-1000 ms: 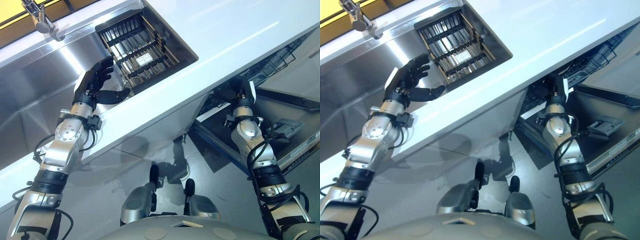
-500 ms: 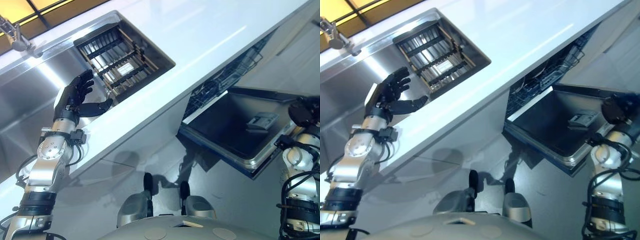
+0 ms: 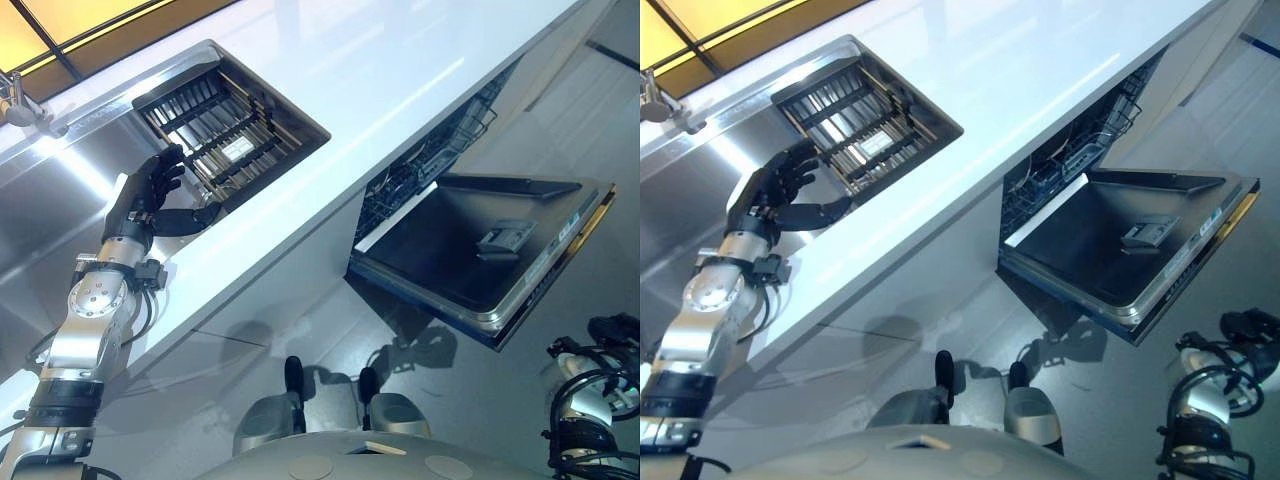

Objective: Pick up plates and place into dishwasher.

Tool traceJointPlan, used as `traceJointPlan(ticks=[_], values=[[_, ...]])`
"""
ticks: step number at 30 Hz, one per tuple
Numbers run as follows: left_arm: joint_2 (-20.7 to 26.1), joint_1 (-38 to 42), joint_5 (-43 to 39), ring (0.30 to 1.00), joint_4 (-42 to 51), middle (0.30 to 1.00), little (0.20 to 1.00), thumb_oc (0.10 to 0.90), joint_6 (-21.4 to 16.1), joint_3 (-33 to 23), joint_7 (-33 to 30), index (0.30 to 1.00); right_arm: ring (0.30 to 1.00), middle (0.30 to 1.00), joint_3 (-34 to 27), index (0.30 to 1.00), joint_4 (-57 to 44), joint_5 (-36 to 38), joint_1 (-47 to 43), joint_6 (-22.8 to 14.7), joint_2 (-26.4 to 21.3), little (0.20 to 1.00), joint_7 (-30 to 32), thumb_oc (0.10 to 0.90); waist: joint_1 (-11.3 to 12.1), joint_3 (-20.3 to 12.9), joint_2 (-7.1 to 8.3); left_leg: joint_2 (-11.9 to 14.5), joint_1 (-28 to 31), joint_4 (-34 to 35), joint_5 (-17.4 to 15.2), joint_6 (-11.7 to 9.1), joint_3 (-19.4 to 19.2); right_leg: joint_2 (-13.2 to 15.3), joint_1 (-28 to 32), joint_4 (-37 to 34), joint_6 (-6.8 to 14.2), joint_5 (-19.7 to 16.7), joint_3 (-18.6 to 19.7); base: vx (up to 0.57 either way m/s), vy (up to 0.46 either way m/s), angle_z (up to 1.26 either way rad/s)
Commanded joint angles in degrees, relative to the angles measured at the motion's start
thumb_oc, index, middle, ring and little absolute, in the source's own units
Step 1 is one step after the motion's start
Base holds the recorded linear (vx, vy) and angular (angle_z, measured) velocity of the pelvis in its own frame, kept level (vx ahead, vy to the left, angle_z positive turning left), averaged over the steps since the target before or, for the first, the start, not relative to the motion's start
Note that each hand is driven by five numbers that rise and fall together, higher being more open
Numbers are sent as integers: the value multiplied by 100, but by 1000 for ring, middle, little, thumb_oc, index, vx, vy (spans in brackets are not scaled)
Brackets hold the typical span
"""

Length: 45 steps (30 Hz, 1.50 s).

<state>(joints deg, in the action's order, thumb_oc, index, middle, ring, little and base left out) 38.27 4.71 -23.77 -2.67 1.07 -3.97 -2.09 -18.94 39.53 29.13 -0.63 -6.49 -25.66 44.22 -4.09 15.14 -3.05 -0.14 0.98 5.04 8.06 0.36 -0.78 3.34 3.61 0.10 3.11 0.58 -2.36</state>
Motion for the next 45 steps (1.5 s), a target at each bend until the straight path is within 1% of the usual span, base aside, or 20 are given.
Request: traceJointPlan(ticks=[1,4,7,10,11,14,17,18,19,21,22,23,25,27,29,34,37,39,41,45], values=[[372,999,-242,900,162,900,900,800,-652,-164,-305,900,300,300,57,300,151,375,-375,-367,-654,200,-208,100,200,227,-190,-251,-375,-1032,-801,137,-111,37,-955,1913,-35,673,-367,-212,-114,13],[406,1143,-317,900,153,900,900,800,-669,-204,-404,900,300,300,210,300,378,626,-562,-235,-797,200,-438,100,253,527,-237,-184,-875,-1645,-867,31,-123,123,-1176,2230,-201,809,-434,-198,-136,19],[441,1281,-376,900,112,900,900,800,-648,-214,-490,900,300,300,378,300,443,817,-752,-239,-847,200,-516,100,299,700,-267,-134,-1260,-2146,-999,-1,-90,183,-1360,2568,-343,974,-463,-96,-128,11],[451,1393,-537,900,1,900,900,800,-709,-230,-555,900,300,300,532,300,590,639,-941,-127,-886,200,-559,100,327,843,-405,-111,-1600,-2557,-1105,7,-62,248,-1688,3130,-494,1230,-469,-51,-34,15],[418,1428,-588,900,-6,900,900,800,-690,-218,-610,900,300,300,579,300,729,561,-1034,-92,-928,200,-618,100,348,870,-492,-138,-1715,-2649,-1099,0,-57,263,-1791,3316,-548,1320,-458,-16,4,14],[415,1525,-586,900,-4,900,900,800,-660,-161,-747,900,300,300,710,300,1144,417,-1340,-127,-1139,200,-911,100,426,949,-688,-270,-1955,-2903,-1111,2,19,324,-2033,3749,-670,1515,-437,-13,1,9],[491,1580,-626,900,-17,900,900,800,-706,-143,-839,900,300,300,962,300,1251,293,-1646,-291,-1295,200,-1197,100,487,1008,-781,-406,-2093,-3074,-1074,-33,108,384,-2184,4083,-751,1715,-415,8,5,5],[500,1584,-632,900,-26,900,900,800,-731,-146,-850,900,300,300,1033,300,1211,250,-1715,-341,-1324,200,-1204,100,501,1003,-823,-401,-2117,-3033,-996,-43,129,369,-2211,4058,-767,1655,-426,41,13,9],[525,1559,-651,900,-5,900,900,800,-777,-133,-896,900,300,300,1174,300,988,110,-1829,-434,-1373,200,-1216,100,514,1027,-839,-451,-2096,-3070,-1022,-62,155,405,-2199,4134,-777,1737,-427,29,24,9],[554,1495,-688,900,15,900,900,800,-859,-192,-979,900,300,300,1454,300,75,-511,-2080,-576,-1407,200,-887,100,521,1034,-920,-476,-2066,-2978,-897,-71,206,382,-2217,4123,-803,1706,-428,23,40,7],[547,1464,-697,900,-10,900,900,800,-916,-210,-1007,900,300,300,1528,300,-320,-844,-2151,-554,-1391,200,-689,100,505,1042,-924,-494,-2046,-2978,-902,-78,209,384,-2228,4161,-801,1754,-415,-25,72,0],[514,1436,-692,900,-62,900,900,800,-1011,-223,-1046,900,300,300,1606,300,-752,-1225,-2273,-545,-1375,200,-522,100,492,1038,-957,-483,-2032,-2905,-808,-86,216,362,-2261,4131,-798,1709,-409,-16,85,-9],[450,1414,-639,900,-87,900,900,800,-1063,-220,-1121,900,300,300,1716,300,-1284,-1765,-2465,-562,-1366,200,-429,100,481,1019,-993,-471,-1997,-2829,-720,-106,225,337,-2269,4071,-777,1671,-394,-10,98,-15],[416,1410,-624,900,-127,900,900,800,-1089,-222,-1172,900,300,300,1821,300,-1724,-2083,-2678,-467,-1434,200,-518,100,467,1010,-1016,-473,-1954,-2785,-667,-130,227,340,-2265,4035,-757,1660,-378,12,103,-18],[452,1446,-652,900,-154,900,900,800,-1044,-254,-1223,900,300,300,1983,300,-2162,-2346,-2940,-384,-1554,200,-835,100,443,1005,-1044,-481,-1885,-2732,-605,-142,233,332,-2255,3995,-750,1649,-351,-2,127,-36],[518,1515,-764,900,-240,900,900,800,-971,-285,-1105,900,300,300,2458,300,-2769,-2418,-3407,-515,-1610,200,-1917,100,466,970,-1042,-495,-1765,-2701,-537,-162,241,351,-2168,3949,-741,1627,-323,9,76,-12],[470,1603,-736,900,-298,900,900,800,-886,-202,-1004,900,300,300,2840,300,-3051,-2385,-3640,-431,-1396,200,-2481,100,520,893,-979,-509,-1619,-2620,-535,-158,284,366,-1988,3797,-724,1570,-343,63,47,0],[452,1632,-729,900,-321,900,900,800,-858,-167,-972,900,300,300,2999,300,-3157,-2420,-3722,-366,-1280,200,-2630,100,534,870,-955,-518,-1526,-2547,-546,-151,311,367,-1873,3685,-711,1534,-347,77,43,8],[374,1716,-657,900,-355,900,900,800,-829,-47,-916,900,300,300,3308,300,-3256,-2478,-3919,-243,-1031,200,-2834,100,605,784,-882,-534,-1359,-2384,-603,-123,371,377,-1665,3441,-670,1437,-373,92,43,12],[307,1829,-525,900,-392,900,900,800,-797,133,-745,900,300,300,3627,300,-3237,-2299,-4168,-68,-715,200,-3026,100,744,609,-706,-553,-1096,-2096,-736,-79,484,378,-1349,3012,-582,1244,-464,78,23,18]])
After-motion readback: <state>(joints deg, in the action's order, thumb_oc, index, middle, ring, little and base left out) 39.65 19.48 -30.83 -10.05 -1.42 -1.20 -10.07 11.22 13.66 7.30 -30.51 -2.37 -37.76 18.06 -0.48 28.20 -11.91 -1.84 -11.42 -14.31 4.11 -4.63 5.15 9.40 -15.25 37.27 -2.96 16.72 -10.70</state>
